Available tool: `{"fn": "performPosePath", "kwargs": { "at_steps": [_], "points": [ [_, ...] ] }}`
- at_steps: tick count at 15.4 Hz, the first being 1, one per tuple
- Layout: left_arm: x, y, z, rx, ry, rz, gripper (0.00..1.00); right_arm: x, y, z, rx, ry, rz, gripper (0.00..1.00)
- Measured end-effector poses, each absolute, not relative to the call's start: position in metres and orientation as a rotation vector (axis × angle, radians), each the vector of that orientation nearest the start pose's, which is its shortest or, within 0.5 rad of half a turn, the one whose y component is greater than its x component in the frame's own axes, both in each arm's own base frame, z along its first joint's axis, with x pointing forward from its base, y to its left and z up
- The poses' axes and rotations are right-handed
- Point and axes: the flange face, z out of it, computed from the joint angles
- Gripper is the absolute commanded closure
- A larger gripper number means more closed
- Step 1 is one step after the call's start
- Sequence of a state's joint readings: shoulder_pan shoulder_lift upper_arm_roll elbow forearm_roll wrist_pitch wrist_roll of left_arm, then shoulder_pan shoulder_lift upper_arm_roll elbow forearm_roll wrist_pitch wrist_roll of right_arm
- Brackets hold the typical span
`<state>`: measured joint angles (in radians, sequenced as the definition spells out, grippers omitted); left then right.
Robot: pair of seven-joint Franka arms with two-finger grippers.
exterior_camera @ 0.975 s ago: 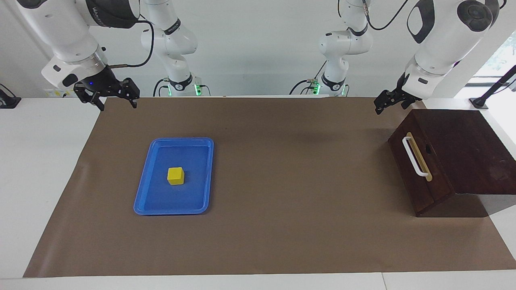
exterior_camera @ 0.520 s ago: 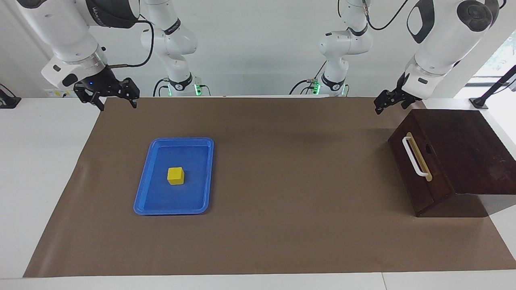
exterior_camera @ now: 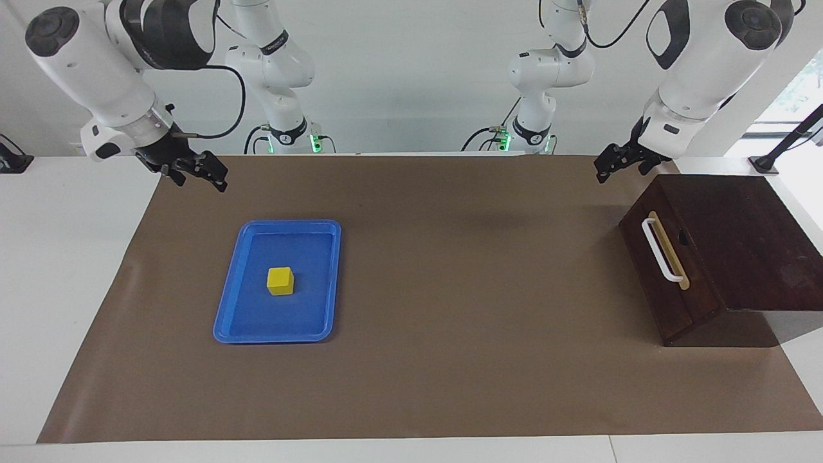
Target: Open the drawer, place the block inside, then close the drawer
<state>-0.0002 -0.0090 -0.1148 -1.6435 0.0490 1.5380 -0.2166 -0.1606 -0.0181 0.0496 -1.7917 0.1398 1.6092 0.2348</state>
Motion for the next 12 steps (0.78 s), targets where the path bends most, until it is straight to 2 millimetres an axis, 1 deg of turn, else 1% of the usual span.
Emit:
{"fn": "performPosePath", "kwargs": {
  "at_steps": [2, 3, 5, 7, 10, 12],
  "points": [
    [0.551, -0.053, 0.587, -3.006, -0.123, 0.034, 0.0, 0.539, -0.046, 0.5, -2.84, 0.747, 0.33, 0.0],
    [0.554, -0.051, 0.579, -2.976, -0.104, 0.005, 0.0, 0.542, -0.048, 0.484, -2.763, 0.872, 0.363, 0.0],
    [0.558, -0.05, 0.555, -2.915, -0.047, -0.024, 0.0, 0.55, -0.055, 0.454, -2.583, 1.121, 0.433, 0.0],
    [0.563, -0.058, 0.527, -2.857, 0.027, -0.035, 0.0, 0.557, -0.061, 0.429, -2.42, 1.312, 0.49, 0.0],
    [0.578, -0.063, 0.484, -2.801, 0.107, -0.022, 0.0, 0.563, -0.059, 0.395, -2.189, 1.52, 0.592, 0.0],
    [0.586, -0.059, 0.462, -2.792, 0.122, -0.009, 0.0, 0.566, -0.064, 0.368, -2.095, 1.592, 0.671, 0.0]
  ]
}}
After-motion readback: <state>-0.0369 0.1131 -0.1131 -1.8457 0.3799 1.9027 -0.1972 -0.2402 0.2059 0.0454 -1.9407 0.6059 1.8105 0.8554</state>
